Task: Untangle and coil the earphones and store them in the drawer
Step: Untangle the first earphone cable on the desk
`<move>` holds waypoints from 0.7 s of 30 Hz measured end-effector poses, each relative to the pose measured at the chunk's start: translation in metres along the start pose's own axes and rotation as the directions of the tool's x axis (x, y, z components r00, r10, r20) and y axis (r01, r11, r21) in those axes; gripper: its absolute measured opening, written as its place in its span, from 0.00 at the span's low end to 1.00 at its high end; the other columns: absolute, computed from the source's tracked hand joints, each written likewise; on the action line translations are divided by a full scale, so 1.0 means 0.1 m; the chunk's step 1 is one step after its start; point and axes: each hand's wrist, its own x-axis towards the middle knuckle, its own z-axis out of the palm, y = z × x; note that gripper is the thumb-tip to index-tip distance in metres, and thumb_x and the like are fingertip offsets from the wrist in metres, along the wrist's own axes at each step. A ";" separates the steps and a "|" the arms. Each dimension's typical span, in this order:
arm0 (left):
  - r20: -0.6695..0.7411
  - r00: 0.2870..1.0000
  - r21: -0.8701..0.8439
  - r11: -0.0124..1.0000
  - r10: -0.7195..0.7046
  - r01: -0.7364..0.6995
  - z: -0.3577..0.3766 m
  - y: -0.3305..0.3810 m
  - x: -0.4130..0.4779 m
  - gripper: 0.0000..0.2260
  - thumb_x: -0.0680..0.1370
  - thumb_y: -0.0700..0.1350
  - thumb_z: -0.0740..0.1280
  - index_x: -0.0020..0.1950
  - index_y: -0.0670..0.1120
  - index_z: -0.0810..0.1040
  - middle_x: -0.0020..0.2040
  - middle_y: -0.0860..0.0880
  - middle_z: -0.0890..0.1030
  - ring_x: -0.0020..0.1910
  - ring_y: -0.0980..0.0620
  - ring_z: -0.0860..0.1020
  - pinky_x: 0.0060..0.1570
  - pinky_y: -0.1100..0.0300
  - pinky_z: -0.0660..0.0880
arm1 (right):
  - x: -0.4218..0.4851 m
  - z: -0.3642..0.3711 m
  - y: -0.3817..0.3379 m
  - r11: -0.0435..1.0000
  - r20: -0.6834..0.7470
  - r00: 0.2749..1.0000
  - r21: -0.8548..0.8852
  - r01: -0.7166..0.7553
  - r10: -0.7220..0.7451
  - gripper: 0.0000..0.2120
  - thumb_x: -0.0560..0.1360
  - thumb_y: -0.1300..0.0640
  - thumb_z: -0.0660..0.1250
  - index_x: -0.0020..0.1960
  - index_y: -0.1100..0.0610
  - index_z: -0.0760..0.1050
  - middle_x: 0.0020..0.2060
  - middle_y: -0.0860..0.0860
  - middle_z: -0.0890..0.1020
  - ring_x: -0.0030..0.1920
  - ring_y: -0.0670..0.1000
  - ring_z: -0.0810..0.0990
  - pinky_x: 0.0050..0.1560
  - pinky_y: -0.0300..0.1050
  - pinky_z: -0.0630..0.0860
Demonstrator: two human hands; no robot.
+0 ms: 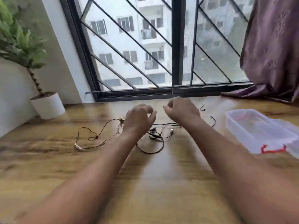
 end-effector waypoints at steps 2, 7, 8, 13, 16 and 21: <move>0.112 0.994 -0.122 0.992 0.008 0.006 0.03 0.00 -0.15 0.10 0.79 0.52 0.68 0.49 0.48 0.84 0.49 0.51 0.81 0.49 0.48 0.81 0.53 0.51 0.75 | -0.15 0.00 0.05 1.000 0.023 1.000 0.013 -0.014 0.014 0.12 0.78 0.48 0.66 0.50 0.53 0.85 0.48 0.55 0.86 0.53 0.58 0.83 0.45 0.45 0.74; 0.200 0.975 -0.185 0.981 0.099 -0.062 0.05 -0.02 -0.24 0.08 0.78 0.48 0.70 0.55 0.48 0.84 0.53 0.49 0.83 0.53 0.46 0.80 0.56 0.50 0.75 | -0.39 -0.04 0.18 1.000 0.116 0.993 -0.006 0.005 -0.005 0.14 0.76 0.42 0.69 0.54 0.48 0.84 0.55 0.52 0.85 0.60 0.57 0.80 0.60 0.54 0.77; 0.179 0.979 -0.194 0.979 0.100 -0.065 0.04 -0.04 -0.21 0.08 0.78 0.46 0.69 0.56 0.48 0.84 0.53 0.49 0.83 0.53 0.47 0.81 0.57 0.50 0.75 | -0.41 -0.05 0.22 1.000 0.160 0.987 -0.028 0.011 -0.006 0.15 0.76 0.40 0.69 0.57 0.47 0.83 0.58 0.51 0.84 0.61 0.56 0.79 0.62 0.55 0.76; 0.139 0.990 -0.211 0.977 -0.002 0.031 -0.01 -0.29 -0.11 0.09 0.80 0.42 0.68 0.58 0.48 0.83 0.52 0.50 0.82 0.52 0.48 0.80 0.60 0.47 0.74 | -0.36 0.02 0.44 0.999 0.256 0.966 -0.012 0.046 -0.041 0.13 0.75 0.48 0.74 0.58 0.47 0.84 0.52 0.49 0.86 0.55 0.52 0.83 0.56 0.45 0.77; 0.188 0.982 -0.218 0.974 -0.019 0.061 -0.04 -0.37 -0.09 0.06 0.79 0.47 0.69 0.54 0.50 0.84 0.50 0.52 0.82 0.48 0.50 0.81 0.59 0.49 0.75 | -0.28 0.05 0.51 0.998 0.266 0.962 -0.004 0.063 -0.060 0.06 0.75 0.53 0.73 0.51 0.48 0.86 0.47 0.48 0.86 0.51 0.50 0.83 0.48 0.39 0.72; 0.227 0.974 -0.253 0.967 0.024 0.035 0.00 -0.33 -0.06 0.05 0.80 0.47 0.69 0.52 0.51 0.84 0.49 0.52 0.82 0.46 0.53 0.80 0.53 0.56 0.75 | -0.15 0.01 0.57 0.982 0.175 0.983 0.189 0.017 -0.051 0.02 0.79 0.51 0.70 0.49 0.47 0.81 0.50 0.50 0.84 0.51 0.51 0.80 0.52 0.42 0.72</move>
